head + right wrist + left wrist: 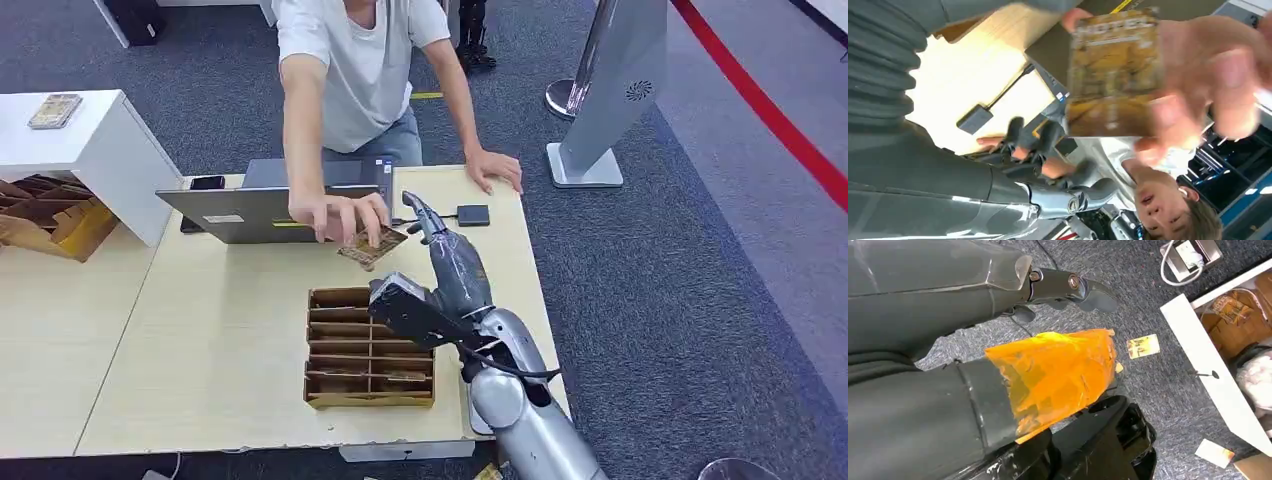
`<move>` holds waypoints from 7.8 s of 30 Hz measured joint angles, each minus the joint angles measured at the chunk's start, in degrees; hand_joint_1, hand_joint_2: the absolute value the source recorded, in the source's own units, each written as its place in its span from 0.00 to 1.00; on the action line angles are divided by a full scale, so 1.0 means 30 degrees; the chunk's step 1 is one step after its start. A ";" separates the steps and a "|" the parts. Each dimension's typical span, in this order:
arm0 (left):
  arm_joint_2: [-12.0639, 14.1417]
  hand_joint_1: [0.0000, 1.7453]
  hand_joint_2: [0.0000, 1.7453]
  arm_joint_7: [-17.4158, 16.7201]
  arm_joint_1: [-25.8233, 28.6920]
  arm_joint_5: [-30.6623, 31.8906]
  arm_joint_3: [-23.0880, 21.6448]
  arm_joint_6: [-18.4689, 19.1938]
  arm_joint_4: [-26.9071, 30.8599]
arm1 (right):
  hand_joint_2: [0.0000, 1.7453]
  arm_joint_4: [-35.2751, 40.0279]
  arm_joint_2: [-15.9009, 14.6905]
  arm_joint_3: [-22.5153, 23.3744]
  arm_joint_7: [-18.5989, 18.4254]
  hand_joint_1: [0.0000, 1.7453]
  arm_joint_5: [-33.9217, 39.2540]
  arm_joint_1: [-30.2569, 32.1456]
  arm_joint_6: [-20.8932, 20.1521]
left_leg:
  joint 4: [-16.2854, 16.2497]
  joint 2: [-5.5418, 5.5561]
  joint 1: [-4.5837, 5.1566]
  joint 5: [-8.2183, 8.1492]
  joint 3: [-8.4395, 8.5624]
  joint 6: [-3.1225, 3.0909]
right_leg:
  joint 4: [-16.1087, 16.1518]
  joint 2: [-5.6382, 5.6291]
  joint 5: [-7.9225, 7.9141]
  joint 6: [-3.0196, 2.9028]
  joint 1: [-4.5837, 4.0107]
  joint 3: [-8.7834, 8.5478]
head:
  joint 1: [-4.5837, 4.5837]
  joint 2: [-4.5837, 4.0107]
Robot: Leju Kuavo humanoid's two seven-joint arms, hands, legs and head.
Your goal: Pass the card to the sensor for recognition and then transmit it.
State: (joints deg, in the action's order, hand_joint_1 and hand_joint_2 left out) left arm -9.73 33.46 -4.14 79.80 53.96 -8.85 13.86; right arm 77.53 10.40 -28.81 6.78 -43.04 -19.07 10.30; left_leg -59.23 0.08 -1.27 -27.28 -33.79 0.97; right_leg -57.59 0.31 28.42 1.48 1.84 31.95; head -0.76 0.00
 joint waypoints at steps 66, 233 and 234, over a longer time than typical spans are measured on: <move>0.0102 0.00 0.00 0.0780 0.0334 -0.0743 0.0044 -0.0627 -0.0146 | 0.00 0.6084 -0.2995 -0.1952 0.4189 0.00 0.2382 0.5784 0.1435 | 0.0002 0.0000 0.0000 -0.0010 -0.0002 0.0004 | 0.0002 -0.0002 0.0010 -0.0003 0.0000 0.0007 | 0.0000 0.0000; -0.0095 0.00 0.00 0.0881 0.0296 0.0831 0.0007 -0.0758 -0.0146 | 1.00 -0.0372 -0.3774 -0.3002 0.0452 0.37 -0.6805 0.5149 0.1093 | 0.0002 -0.0001 0.0000 -0.0011 -0.0004 0.0003 | 0.0003 -0.0001 0.0012 -0.0003 0.0000 0.0008 | 0.0007 0.0000; -0.0095 0.00 0.00 0.0881 0.0295 0.0831 0.0007 -0.0758 -0.0153 | 1.00 -0.0372 -0.3774 -0.3002 0.0452 0.37 -0.6805 0.5146 0.1056 | 0.0002 -0.0001 0.0000 -0.0011 -0.0003 0.0003 | 0.0003 -0.0001 0.0012 -0.0003 0.0000 0.0008 | -0.0001 0.0000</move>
State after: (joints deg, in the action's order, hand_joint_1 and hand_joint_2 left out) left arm -10.01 36.11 -3.25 82.29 53.99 -11.13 13.40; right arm 76.41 -0.92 -37.81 8.13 -63.45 -3.63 13.46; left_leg -59.22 0.08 -1.27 -27.32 -33.80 0.98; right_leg -57.59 0.30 28.46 1.47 1.84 31.97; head -0.77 0.00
